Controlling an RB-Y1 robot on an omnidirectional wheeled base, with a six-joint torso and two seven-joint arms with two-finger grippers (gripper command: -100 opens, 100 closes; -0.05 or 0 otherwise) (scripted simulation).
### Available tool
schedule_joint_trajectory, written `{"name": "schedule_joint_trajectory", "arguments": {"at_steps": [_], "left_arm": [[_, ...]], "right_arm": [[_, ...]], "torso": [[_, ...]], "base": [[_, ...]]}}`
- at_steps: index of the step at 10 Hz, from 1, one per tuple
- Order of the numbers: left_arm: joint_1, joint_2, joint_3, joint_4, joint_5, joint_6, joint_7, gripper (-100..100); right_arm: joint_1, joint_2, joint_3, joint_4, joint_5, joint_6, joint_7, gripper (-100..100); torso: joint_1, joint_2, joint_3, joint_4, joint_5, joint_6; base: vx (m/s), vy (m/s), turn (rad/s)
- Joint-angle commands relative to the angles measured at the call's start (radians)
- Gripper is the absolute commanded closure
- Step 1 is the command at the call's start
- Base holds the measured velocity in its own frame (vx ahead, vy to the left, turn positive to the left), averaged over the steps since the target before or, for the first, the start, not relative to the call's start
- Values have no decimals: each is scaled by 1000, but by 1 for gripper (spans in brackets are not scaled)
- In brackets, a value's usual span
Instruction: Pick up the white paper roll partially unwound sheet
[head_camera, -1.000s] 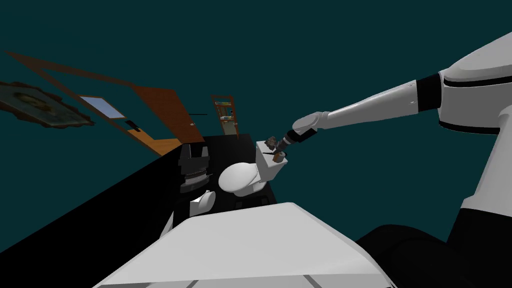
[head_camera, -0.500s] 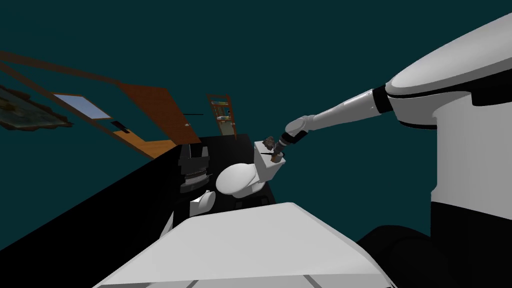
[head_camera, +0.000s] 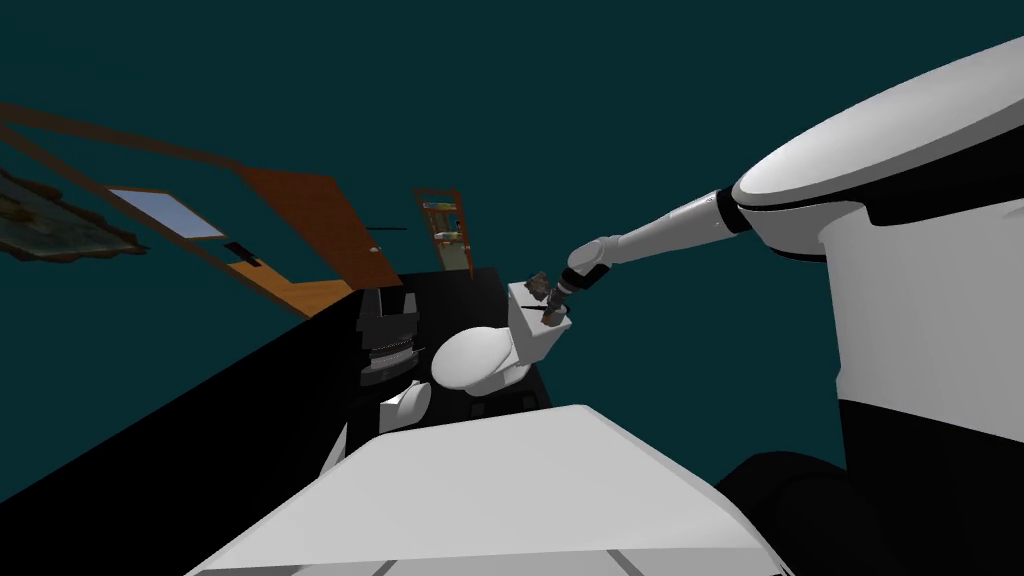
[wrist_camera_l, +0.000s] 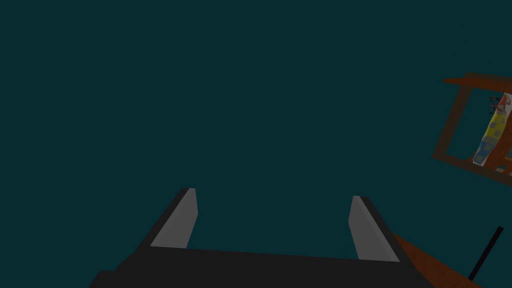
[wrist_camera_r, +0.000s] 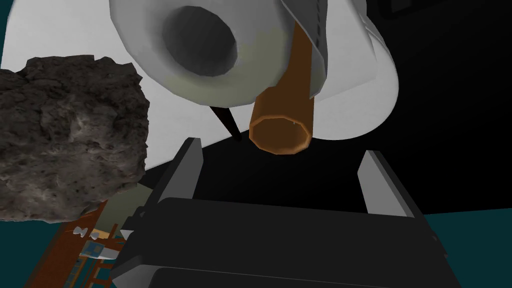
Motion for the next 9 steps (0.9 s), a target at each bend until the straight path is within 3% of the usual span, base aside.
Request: {"name": "schedule_joint_trajectory", "arguments": {"at_steps": [1, 7, 8, 9], "left_arm": [[0, 0, 0, 0, 0, 0, 0, 0], [0, 0, 0, 0, 0, 0, 0, 0], [0, 0, 0, 0, 0, 0, 0, 0], [0, 0, 0, 0, 0, 0, 0, 0]], "right_arm": [[19, 30, 12, 13, 5, -2, 21, -100], [112, 135, 39, 114, 16, -37, 100, -100], [98, 128, 38, 108, 16, -41, 92, -100], [100, 130, 38, 111, 16, -44, 96, 100]], "torso": [[0, 0, 0, 0, 0, 0], [2, 2, 1, 1, 1, 0], [2, 1, 1, 1, 1, 0], [1, 1, 1, 1, 1, 1]], "base": [[-47, 66, 182], [-36, 65, 143], [-7, 28, 25], [0, 0, 0]]}}
